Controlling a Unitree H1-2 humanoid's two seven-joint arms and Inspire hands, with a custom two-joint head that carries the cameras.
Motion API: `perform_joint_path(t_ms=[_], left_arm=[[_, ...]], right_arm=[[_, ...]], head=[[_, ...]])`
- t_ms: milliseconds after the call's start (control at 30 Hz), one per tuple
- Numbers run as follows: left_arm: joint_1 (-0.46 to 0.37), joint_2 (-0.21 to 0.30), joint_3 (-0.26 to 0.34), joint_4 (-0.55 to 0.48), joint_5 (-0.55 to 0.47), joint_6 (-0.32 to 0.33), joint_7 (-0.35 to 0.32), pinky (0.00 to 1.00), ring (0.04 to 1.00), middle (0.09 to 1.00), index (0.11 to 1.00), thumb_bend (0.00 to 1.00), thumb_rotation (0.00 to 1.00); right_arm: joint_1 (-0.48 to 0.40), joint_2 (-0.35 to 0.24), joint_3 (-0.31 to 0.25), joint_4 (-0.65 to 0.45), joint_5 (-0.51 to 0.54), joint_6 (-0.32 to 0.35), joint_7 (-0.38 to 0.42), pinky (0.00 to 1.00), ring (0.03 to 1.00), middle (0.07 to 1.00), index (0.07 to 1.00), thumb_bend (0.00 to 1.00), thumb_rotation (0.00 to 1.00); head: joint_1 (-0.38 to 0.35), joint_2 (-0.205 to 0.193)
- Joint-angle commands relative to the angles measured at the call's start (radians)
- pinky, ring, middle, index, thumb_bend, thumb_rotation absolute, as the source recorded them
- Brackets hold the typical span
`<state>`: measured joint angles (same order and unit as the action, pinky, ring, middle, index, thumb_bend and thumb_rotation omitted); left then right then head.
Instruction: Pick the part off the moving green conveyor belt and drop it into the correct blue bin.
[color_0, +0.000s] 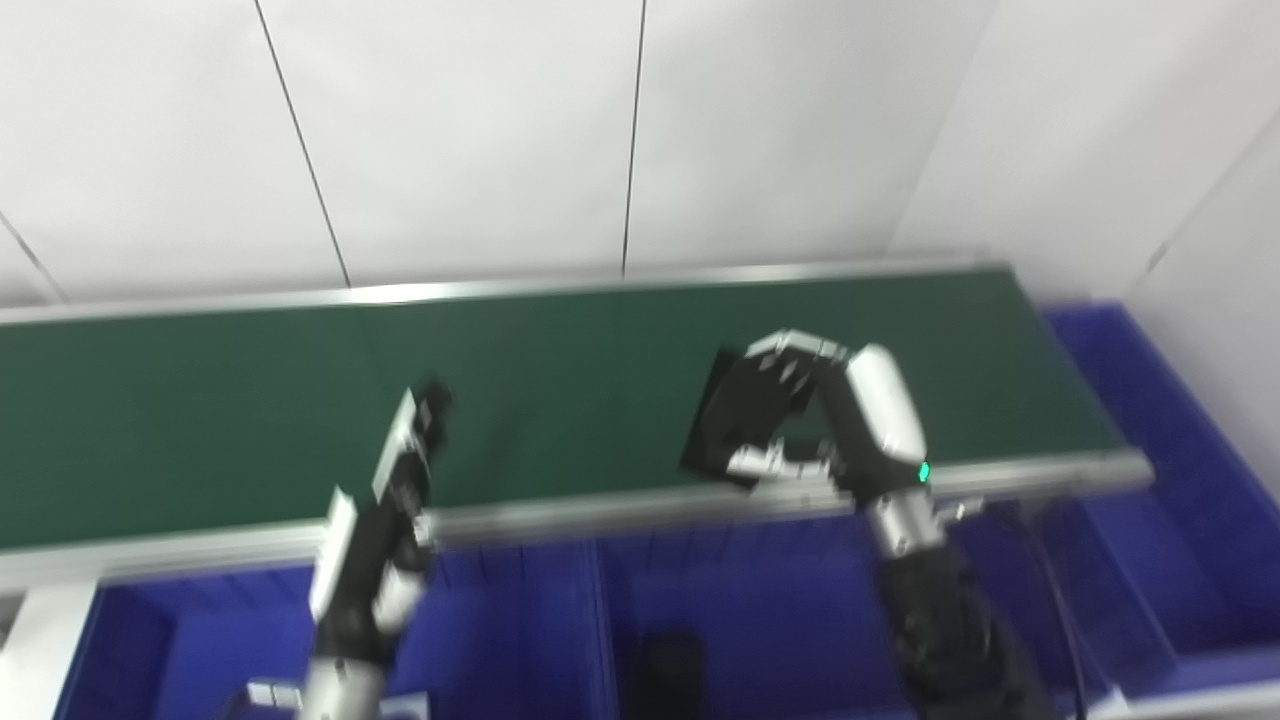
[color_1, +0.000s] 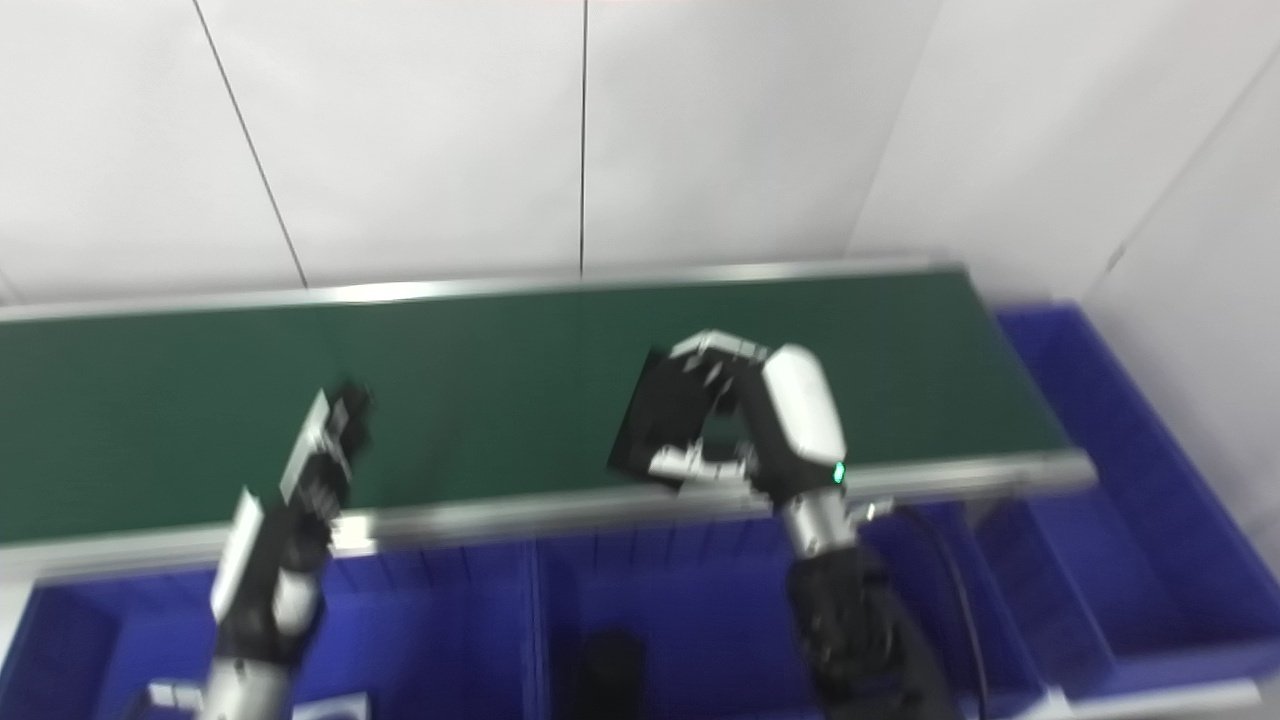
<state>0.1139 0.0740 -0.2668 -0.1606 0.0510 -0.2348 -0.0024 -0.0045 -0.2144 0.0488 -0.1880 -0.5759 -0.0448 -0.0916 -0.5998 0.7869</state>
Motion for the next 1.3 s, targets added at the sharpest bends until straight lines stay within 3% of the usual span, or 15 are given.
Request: perform_joint_path(t_ms=[0,33,267,500,633,767,833,1200,1267], left_arm=[[-0.018,-0.003,0.017,-0.030,-0.018,0.017,-0.020,1.00,1.000,0.964,1.000,0.82,1.00],[-0.021,-0.006,0.023,-0.032,-0.023,0.024,-0.025,1.00,1.000,0.961,1.000,0.83,1.00],[-0.030,-0.022,0.046,-0.027,-0.013,0.028,-0.047,1.00,0.991,0.955,1.000,0.84,1.00],[-0.020,-0.033,0.046,-0.029,-0.006,0.027,-0.057,1.00,0.993,0.957,1.000,0.84,1.00],[-0.008,-0.038,0.041,-0.046,-0.005,0.039,-0.062,1.00,1.000,0.960,1.000,0.82,1.00],[0.001,-0.035,0.039,-0.059,0.011,0.034,-0.067,1.00,1.000,0.957,1.000,0.77,1.00],[0.005,-0.032,0.039,-0.065,0.017,0.036,-0.071,1.00,0.994,0.953,1.000,0.77,1.00],[0.014,-0.030,0.041,-0.081,0.018,0.049,-0.082,0.98,0.982,0.946,1.000,0.77,1.00],[0.014,-0.029,0.041,-0.071,0.027,0.038,-0.081,0.98,0.986,0.951,1.000,0.77,1.00]], right_arm=[[0.000,-0.010,-0.015,-0.066,-0.005,0.016,0.006,0.30,0.380,0.445,0.533,0.51,0.00],[0.008,-0.010,-0.019,-0.077,-0.004,0.023,0.011,0.30,0.378,0.448,0.535,0.51,0.00],[0.056,-0.009,-0.036,-0.123,-0.007,0.055,0.035,0.31,0.375,0.450,0.538,0.51,0.00],[0.084,-0.018,-0.045,-0.112,-0.001,0.044,0.038,0.31,0.379,0.453,0.535,0.51,0.00],[0.097,-0.021,-0.039,-0.115,-0.019,0.090,0.069,0.30,0.380,0.452,0.532,0.51,0.00],[0.103,-0.047,-0.011,-0.096,-0.061,0.168,0.152,0.26,0.364,0.444,0.535,0.51,0.00],[0.105,-0.053,-0.001,-0.067,-0.071,0.173,0.156,0.22,0.355,0.439,0.535,0.51,0.00],[0.116,-0.110,0.069,0.043,-0.152,0.165,0.144,0.28,0.361,0.457,0.544,0.51,0.00],[0.115,-0.121,0.082,0.061,-0.157,0.168,0.149,0.25,0.387,0.475,0.511,0.51,0.00]], head=[[-0.013,0.014],[-0.024,0.029],[-0.029,0.041],[0.013,0.016],[0.049,-0.005],[0.070,-0.011],[0.071,-0.013],[0.074,-0.008],[0.075,-0.012]])
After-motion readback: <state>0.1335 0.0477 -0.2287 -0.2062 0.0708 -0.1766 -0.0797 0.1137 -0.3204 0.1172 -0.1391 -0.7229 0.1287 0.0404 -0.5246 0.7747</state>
